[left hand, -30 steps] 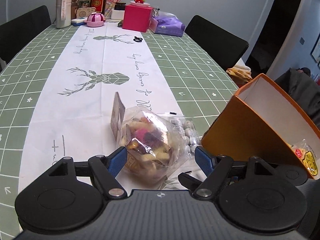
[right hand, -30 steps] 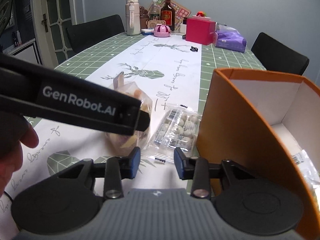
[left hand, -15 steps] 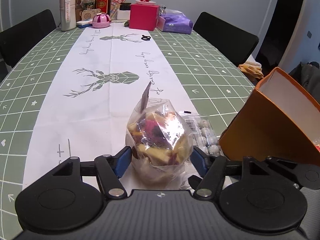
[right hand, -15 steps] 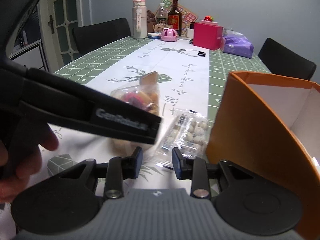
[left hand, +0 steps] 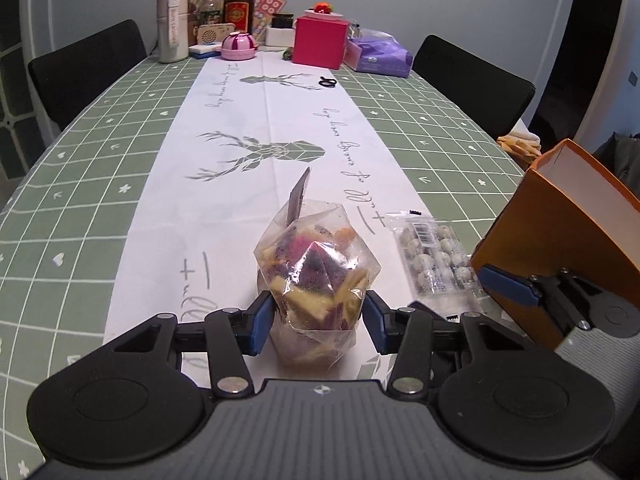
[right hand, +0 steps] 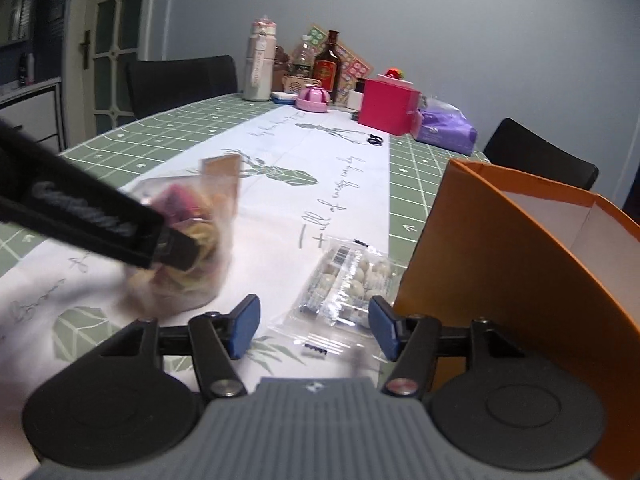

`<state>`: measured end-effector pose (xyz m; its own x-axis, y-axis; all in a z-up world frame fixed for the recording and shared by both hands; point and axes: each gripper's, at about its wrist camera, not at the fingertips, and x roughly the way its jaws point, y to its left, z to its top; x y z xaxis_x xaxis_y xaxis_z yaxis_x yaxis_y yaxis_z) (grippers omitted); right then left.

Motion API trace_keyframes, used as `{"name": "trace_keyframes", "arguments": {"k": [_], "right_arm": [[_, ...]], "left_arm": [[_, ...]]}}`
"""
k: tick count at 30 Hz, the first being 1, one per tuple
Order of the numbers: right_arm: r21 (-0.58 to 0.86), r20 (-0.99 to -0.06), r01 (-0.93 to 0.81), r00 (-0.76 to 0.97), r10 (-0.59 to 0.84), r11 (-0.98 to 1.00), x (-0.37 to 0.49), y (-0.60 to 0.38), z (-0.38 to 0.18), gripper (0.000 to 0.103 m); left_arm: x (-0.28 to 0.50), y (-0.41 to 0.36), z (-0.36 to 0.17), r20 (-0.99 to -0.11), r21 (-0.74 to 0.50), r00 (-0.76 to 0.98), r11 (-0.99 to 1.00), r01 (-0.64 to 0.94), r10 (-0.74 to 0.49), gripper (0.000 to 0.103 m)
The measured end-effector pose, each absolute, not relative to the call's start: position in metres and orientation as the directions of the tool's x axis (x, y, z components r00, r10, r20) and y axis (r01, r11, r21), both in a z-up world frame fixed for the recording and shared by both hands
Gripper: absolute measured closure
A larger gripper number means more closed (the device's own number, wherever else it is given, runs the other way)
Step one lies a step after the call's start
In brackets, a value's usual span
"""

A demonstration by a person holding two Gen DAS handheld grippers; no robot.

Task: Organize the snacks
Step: 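Grasp the clear fruit-chip bag with the left tool while the right tool grasps the candy tray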

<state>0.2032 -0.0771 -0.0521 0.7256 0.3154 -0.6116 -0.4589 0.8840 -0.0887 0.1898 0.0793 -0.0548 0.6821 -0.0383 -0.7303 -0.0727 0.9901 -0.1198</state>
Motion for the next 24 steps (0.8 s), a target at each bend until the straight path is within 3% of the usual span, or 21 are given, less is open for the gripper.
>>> {"name": "trace_keyframes", "arguments": {"k": [3, 7, 9, 11, 24], "right_arm": [[-0.077, -0.607, -0.427, 0.737, 0.297, 0.901, 0.205, -0.07, -0.054, 0.03], [-0.07, -0.621, -0.341, 0.75, 0.227, 0.938, 0.208, -0.063, -0.058, 0.03], [-0.043, -0.621, -0.304, 0.755, 0.213, 0.952, 0.209, -0.065, -0.057, 0.033], [-0.049, -0.62, -0.282, 0.761, 0.192, 0.958, 0.209, -0.066, -0.057, 0.053], [-0.032, -0.644, -0.45, 0.692, 0.326, 0.893, 0.138, -0.092, -0.046, 0.059]], "left_arm": [[0.184, 0.084, -0.054, -0.732, -0.129, 0.68, 0.987, -0.097, -0.029, 0.049], [0.175, 0.091, -0.053, -0.739, -0.137, 0.674, 0.982, -0.127, -0.016, 0.05], [0.171, 0.094, -0.051, -0.742, -0.143, 0.67, 0.98, -0.138, -0.014, 0.05], [0.166, 0.095, -0.051, -0.746, -0.141, 0.666, 0.98, -0.142, -0.011, 0.05], [0.122, 0.084, -0.047, -0.762, -0.127, 0.647, 0.982, -0.141, -0.006, 0.05]]}}
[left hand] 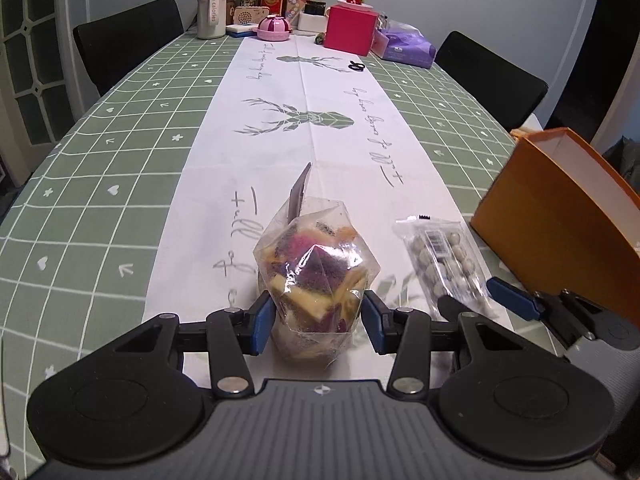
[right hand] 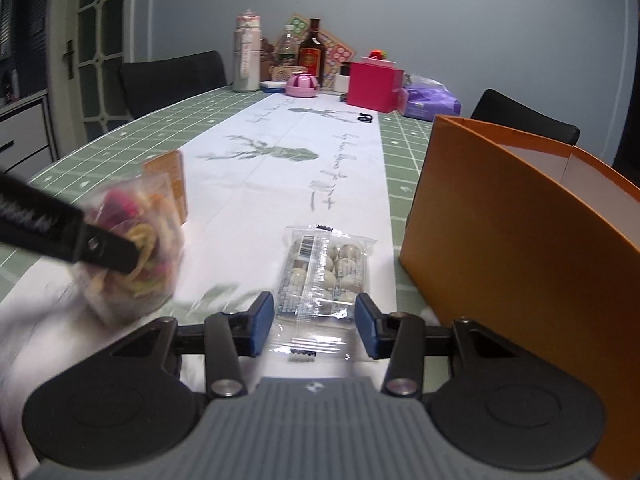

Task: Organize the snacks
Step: 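Grasp the clear fruit-chip bag with the left tool while the right tool grasps the candy tray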

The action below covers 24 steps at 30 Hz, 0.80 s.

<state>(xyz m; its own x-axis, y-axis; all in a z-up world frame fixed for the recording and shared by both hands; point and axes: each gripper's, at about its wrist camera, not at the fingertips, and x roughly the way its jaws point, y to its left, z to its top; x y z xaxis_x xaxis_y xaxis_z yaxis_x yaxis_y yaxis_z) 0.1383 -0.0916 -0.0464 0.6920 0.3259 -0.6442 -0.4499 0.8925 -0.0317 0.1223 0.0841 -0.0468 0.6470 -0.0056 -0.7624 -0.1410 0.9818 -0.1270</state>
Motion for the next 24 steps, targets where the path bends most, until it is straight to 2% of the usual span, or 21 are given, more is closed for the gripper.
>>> {"name": "trace_keyframes", "arguments": {"k": [12, 13, 14, 16, 17, 20, 24], "right_arm": [[-0.011, -0.702, -0.518, 0.613, 0.363, 0.855, 0.07, -0.122, -0.029, 0.058], [-0.001, -0.699, -0.517, 0.613, 0.369, 0.856, 0.068, -0.123, -0.028, 0.055], [0.011, -0.694, -0.513, 0.614, 0.376, 0.859, 0.068, -0.124, -0.026, 0.046], [0.031, -0.682, -0.499, 0.623, 0.384, 0.866, 0.072, -0.124, -0.024, 0.035], [0.036, -0.679, -0.495, 0.626, 0.385, 0.868, 0.074, -0.123, -0.023, 0.031], [0.043, -0.681, -0.47, 0.632, 0.37, 0.881, 0.087, -0.115, -0.026, 0.029], [0.028, -0.696, -0.443, 0.634, 0.336, 0.896, 0.1, -0.107, -0.033, 0.029]], "left_arm": [[0.067, 0.067, -0.046, -0.77, -0.11, 0.638, 0.988, -0.104, -0.019, 0.048], [0.066, 0.066, -0.046, -0.767, -0.11, 0.641, 0.988, -0.106, -0.017, 0.047], [0.066, 0.067, -0.046, -0.764, -0.111, 0.645, 0.988, -0.11, -0.014, 0.045], [0.065, 0.067, -0.045, -0.747, -0.12, 0.664, 0.987, -0.105, -0.02, 0.029], [0.064, 0.067, -0.044, -0.729, -0.124, 0.684, 0.987, -0.101, -0.022, 0.026], [0.065, 0.065, -0.043, -0.694, -0.102, 0.72, 0.989, -0.108, 0.007, 0.022], [0.07, 0.066, -0.049, -0.708, -0.102, 0.706, 0.989, -0.106, 0.003, 0.021]]}}
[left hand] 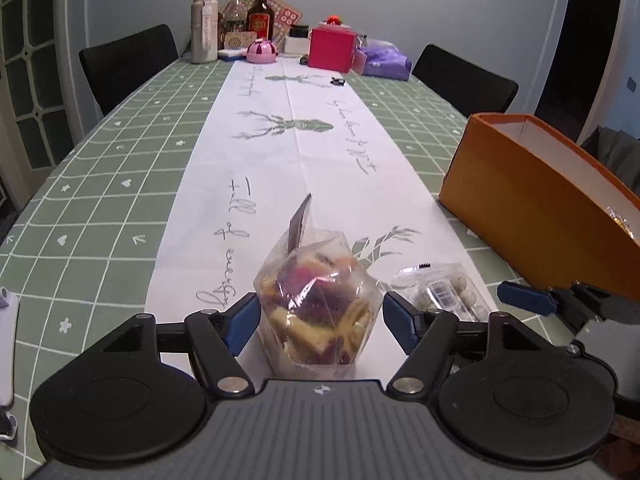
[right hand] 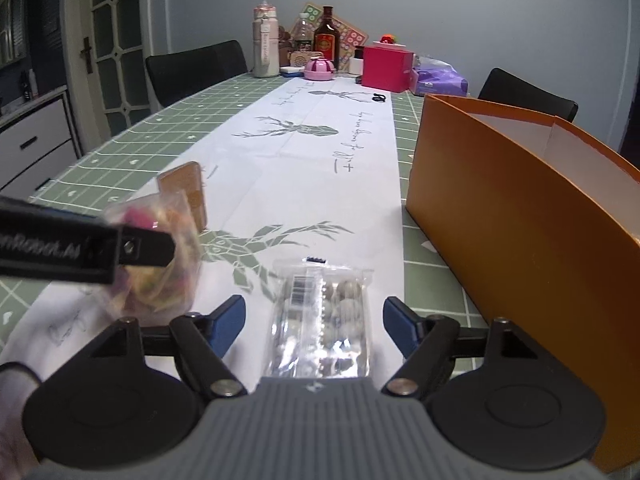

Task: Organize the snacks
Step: 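Grasp the clear fruit-chip bag with the left tool while the right tool grasps the candy tray, then carry the fruit-chip bag and candy tray into the orange box and release them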

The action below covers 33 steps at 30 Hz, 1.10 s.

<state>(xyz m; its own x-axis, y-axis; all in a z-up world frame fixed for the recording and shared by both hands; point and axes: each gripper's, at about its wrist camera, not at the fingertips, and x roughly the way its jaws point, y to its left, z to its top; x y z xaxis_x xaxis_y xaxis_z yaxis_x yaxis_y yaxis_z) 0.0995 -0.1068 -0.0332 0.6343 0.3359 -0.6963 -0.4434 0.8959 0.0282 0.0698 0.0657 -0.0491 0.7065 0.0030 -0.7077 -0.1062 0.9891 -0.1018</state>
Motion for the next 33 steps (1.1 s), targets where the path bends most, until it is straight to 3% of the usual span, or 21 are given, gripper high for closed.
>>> {"name": "trace_keyframes", "arguments": {"k": [4, 9, 23, 33], "right_arm": [[0.079, -0.73, -0.42, 0.594, 0.339, 0.904, 0.106, -0.109, -0.041, 0.032], [0.041, -0.736, -0.431, 0.598, 0.319, 0.901, 0.103, -0.109, -0.044, 0.039], [0.05, -0.767, -0.469, 0.547, 0.334, 0.882, 0.108, -0.11, -0.036, 0.052], [0.101, -0.785, -0.489, 0.496, 0.371, 0.866, 0.104, -0.129, -0.013, 0.053]], "left_arm": [[0.072, 0.066, -0.057, -0.722, -0.102, 0.692, 0.989, -0.104, -0.001, 0.024], [0.071, 0.064, -0.062, -0.726, -0.075, 0.687, 0.993, -0.089, 0.007, 0.033], [0.076, 0.058, -0.06, -0.759, -0.014, 0.65, 0.998, -0.061, 0.029, 0.045], [0.073, 0.052, -0.029, -0.749, -0.071, 0.661, 0.997, -0.016, -0.043, 0.047]]}}
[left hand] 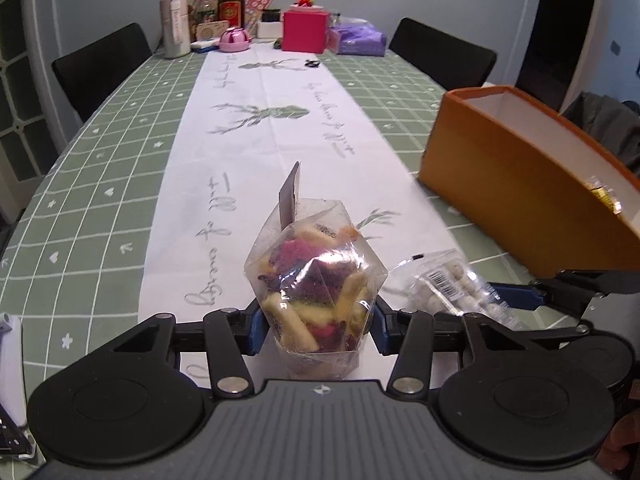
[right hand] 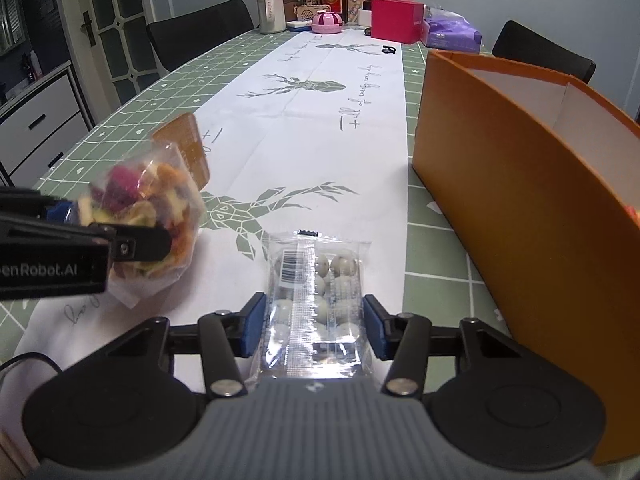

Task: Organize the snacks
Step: 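Carry the fruit-chip bag and candy tray into the orange box and release them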

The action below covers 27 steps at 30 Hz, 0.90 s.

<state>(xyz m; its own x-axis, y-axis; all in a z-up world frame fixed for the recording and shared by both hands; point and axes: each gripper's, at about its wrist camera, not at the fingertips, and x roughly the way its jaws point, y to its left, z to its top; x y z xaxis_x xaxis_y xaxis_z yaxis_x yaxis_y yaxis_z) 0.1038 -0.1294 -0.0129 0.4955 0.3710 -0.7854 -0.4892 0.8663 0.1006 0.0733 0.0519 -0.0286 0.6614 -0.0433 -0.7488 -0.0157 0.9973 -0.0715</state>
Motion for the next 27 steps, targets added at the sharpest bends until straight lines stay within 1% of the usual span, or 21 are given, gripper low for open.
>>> {"name": "trace_keyframes", "arguments": {"k": [6, 12, 20, 27], "right_arm": [[0.143, -0.788, -0.516, 0.457, 0.412, 0.844, 0.101, -0.148, 0.02, 0.053], [0.103, -0.797, -0.572, 0.442, 0.412, 0.814, 0.115, -0.166, 0.059, 0.053], [-0.002, -0.818, -0.592, 0.464, 0.339, 0.806, 0.155, -0.204, 0.1, 0.053], [-0.115, -0.842, -0.58, 0.488, 0.232, 0.806, 0.203, -0.236, 0.106, 0.053]], "left_arm": [[0.077, 0.034, 0.006, -0.73, -0.087, 0.674, 0.993, 0.08, -0.118, 0.047], [0.102, 0.01, 0.031, -0.74, -0.105, 0.642, 0.978, 0.181, -0.198, 0.047], [0.158, -0.042, 0.056, -0.789, 0.026, 0.581, 0.933, 0.359, -0.201, 0.047], [0.213, -0.095, 0.055, -0.843, 0.161, 0.519, 0.854, 0.494, -0.141, 0.047]]}}
